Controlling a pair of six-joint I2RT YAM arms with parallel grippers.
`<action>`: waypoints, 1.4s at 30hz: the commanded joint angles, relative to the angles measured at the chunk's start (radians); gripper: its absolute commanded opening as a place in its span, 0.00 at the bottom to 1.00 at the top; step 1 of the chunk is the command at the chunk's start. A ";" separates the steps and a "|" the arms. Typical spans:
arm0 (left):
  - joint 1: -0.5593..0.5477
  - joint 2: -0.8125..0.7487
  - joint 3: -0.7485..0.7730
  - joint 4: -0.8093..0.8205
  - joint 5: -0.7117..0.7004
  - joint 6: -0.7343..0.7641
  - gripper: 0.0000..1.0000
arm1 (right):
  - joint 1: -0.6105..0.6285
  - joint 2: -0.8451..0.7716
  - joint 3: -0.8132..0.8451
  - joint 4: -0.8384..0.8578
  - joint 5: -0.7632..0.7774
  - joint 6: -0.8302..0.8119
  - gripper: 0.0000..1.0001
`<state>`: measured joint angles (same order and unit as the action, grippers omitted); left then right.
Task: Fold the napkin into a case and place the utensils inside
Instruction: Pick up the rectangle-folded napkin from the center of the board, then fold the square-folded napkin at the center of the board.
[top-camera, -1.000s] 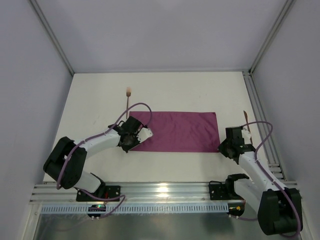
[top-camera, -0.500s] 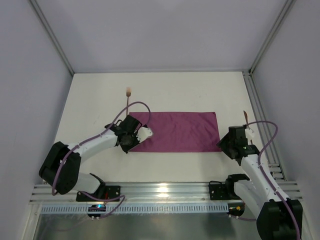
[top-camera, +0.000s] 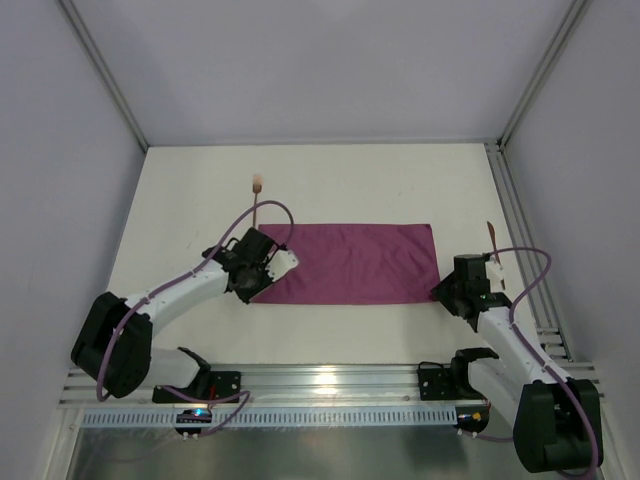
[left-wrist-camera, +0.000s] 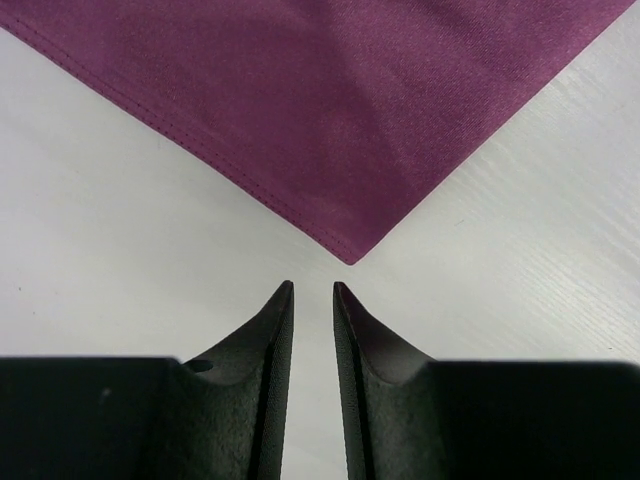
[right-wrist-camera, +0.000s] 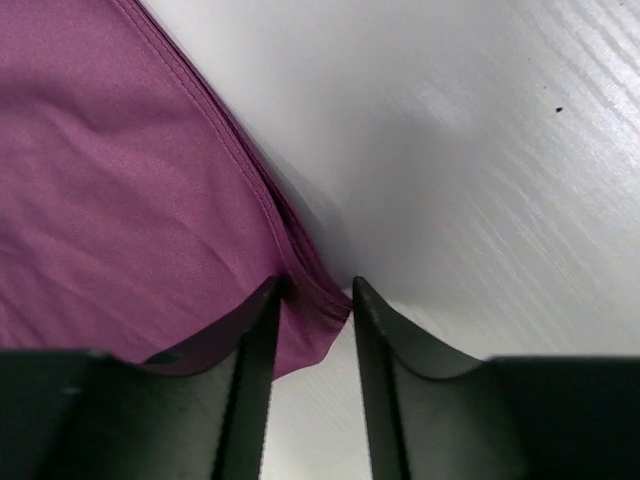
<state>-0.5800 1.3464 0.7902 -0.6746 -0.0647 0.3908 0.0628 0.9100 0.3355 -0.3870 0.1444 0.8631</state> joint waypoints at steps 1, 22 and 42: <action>0.014 0.005 0.041 -0.008 -0.018 -0.024 0.24 | -0.003 0.030 -0.047 -0.003 -0.023 0.031 0.36; 0.157 0.241 0.172 0.069 0.117 -0.133 0.28 | 0.280 0.217 0.290 -0.191 0.196 -0.211 0.03; 0.190 0.326 0.121 0.093 0.187 -0.138 0.23 | 0.775 0.833 0.875 -0.187 0.294 -0.335 0.03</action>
<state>-0.4034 1.6352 0.9424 -0.6243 0.0742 0.2642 0.8127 1.7535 1.1576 -0.6262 0.4255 0.5655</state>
